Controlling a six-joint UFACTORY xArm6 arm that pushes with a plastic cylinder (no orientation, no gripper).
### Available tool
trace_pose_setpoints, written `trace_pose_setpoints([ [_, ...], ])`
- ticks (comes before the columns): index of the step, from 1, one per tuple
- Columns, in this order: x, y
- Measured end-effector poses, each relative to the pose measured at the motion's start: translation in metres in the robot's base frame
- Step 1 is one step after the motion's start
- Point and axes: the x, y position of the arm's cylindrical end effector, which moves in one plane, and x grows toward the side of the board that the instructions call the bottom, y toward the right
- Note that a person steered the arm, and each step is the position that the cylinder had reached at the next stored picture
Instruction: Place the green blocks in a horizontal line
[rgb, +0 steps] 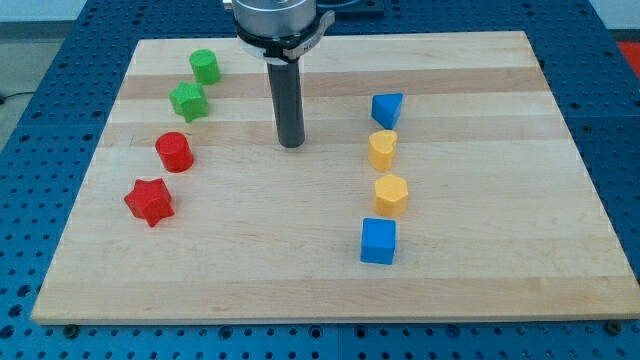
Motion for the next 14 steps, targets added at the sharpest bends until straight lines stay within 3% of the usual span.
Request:
trace_pose_setpoints([
  [2,-0.065,0.0],
  [7,-0.133,-0.002],
  [8,-0.167,-0.012],
  [9,-0.183,-0.068],
  [10,-0.19,-0.122],
  [11,-0.204,-0.136],
  [12,-0.188,-0.162],
  [14,-0.155,-0.122],
])
